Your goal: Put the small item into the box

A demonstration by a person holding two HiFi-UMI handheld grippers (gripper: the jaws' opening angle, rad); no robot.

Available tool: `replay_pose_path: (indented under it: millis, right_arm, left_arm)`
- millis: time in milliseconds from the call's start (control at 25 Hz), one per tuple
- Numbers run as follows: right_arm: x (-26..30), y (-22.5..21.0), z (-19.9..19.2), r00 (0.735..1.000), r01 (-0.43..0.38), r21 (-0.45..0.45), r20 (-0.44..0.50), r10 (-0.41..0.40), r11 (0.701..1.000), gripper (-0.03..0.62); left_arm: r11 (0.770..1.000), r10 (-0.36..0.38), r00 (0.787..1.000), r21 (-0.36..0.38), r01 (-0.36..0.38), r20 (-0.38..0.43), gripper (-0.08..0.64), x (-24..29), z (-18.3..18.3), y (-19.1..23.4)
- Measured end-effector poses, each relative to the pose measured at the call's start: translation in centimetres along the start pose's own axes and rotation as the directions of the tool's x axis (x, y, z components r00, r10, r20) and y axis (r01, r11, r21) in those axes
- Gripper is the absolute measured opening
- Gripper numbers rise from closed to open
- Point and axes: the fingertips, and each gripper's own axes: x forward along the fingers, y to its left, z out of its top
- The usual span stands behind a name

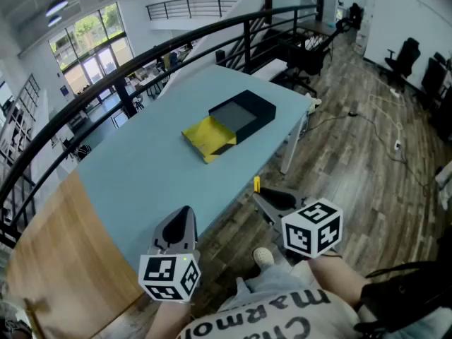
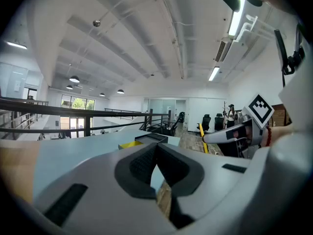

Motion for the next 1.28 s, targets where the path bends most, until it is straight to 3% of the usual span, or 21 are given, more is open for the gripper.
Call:
replay_pose_path:
  millis: [480,720,880,1120,1280]
  right_arm:
    - [5.1,-7.4,0.2,0.998,-0.037,0.047,-0.05,0.04,0.998,0.077]
    - [9.6,-12.6,0.0,0.986,-0.088,0.062,-0.137,0.096,0.994,0.078]
    - [12.4,-15.2,1.7,0.973,-0.156,0.05,-0.165,0.162,0.987,0.078]
    - [15.8,-16.4,3.8,0.941,-0.28,-0.014,-0.205,0.271,0.96,0.077]
    - [17.2,-15.7,4.2,0.906,-0.372,0.052,-0.198,0.375,0.927,0.078]
  left_arm:
    - [1.0,-0.007,0.998,0.006,0.007,-0.062,0.0,8.8,-1.0,-0.4]
    - [0.993,0.046,0.994,-0.102,-0.056,-0.094,0.0,15.6,-2.6,0.8]
    - [0.988,0.044,0.995,-0.141,-0.057,-0.095,0.0,20.0,-2.4,0.3]
    - [0.989,0.073,0.992,-0.12,-0.085,-0.099,-0.001,23.3,-1.6,0.0]
    - [0.981,0.118,0.989,-0.142,-0.129,-0.086,-0.001,23.7,-2.0,0.4]
